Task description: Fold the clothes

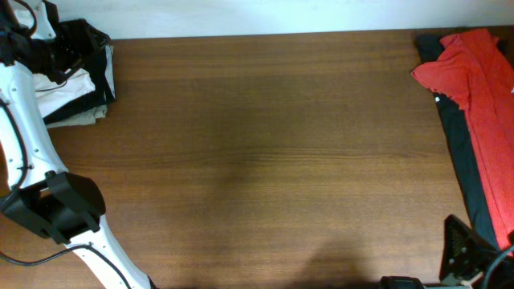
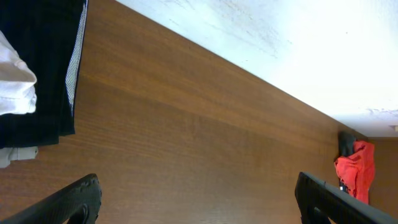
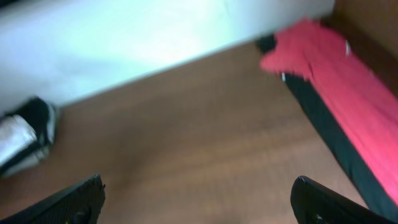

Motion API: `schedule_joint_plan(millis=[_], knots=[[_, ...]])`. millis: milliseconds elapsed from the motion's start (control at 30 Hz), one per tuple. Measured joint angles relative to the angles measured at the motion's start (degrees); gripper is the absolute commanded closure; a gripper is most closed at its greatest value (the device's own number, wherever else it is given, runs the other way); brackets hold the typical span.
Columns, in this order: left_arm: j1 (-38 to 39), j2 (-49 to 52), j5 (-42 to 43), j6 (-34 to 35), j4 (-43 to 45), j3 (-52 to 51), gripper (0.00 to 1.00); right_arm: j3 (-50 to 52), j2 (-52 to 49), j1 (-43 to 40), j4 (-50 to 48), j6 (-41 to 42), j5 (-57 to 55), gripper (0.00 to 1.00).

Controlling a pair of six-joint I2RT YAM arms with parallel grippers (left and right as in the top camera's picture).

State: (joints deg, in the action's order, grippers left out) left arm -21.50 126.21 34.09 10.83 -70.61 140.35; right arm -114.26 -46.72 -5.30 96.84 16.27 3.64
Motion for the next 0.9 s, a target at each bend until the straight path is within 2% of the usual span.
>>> schedule_joint_plan(millis=[300, 367, 467, 533, 567, 633, 900], knots=[[0.0, 0.0, 0.0, 0.0, 0.1, 0.0, 0.01, 25.2, 17.1, 0.0, 0.1, 0.0, 0.0, 0.01], [0.0, 0.0, 0.0, 0.0, 0.0, 0.0, 0.01, 30.6, 22.6, 0.6, -4.5, -0.2, -2.1, 0.01], [0.0, 0.0, 0.0, 0.0, -0.1, 0.0, 0.01, 44.7, 28.6, 3.7, -22.4, -2.8, -3.2, 0.01], [0.0, 0.0, 0.0, 0.0, 0.0, 0.0, 0.01, 60.3, 33.9, 5.0, -35.6, -5.2, -3.5, 0.01], [0.0, 0.0, 0.0, 0.0, 0.0, 0.0, 0.01, 69.6, 37.7, 5.0, -46.1, -6.0, -3.2, 0.01], [0.0, 0.0, 0.0, 0.0, 0.0, 0.0, 0.01, 80.3, 43.5, 5.0, -53.9, -6.3, -2.0, 0.01], [0.0, 0.0, 0.0, 0.0, 0.0, 0.0, 0.01, 106.3, 45.9, 5.4, -91.0, -6.4, 2.1, 0.01]])
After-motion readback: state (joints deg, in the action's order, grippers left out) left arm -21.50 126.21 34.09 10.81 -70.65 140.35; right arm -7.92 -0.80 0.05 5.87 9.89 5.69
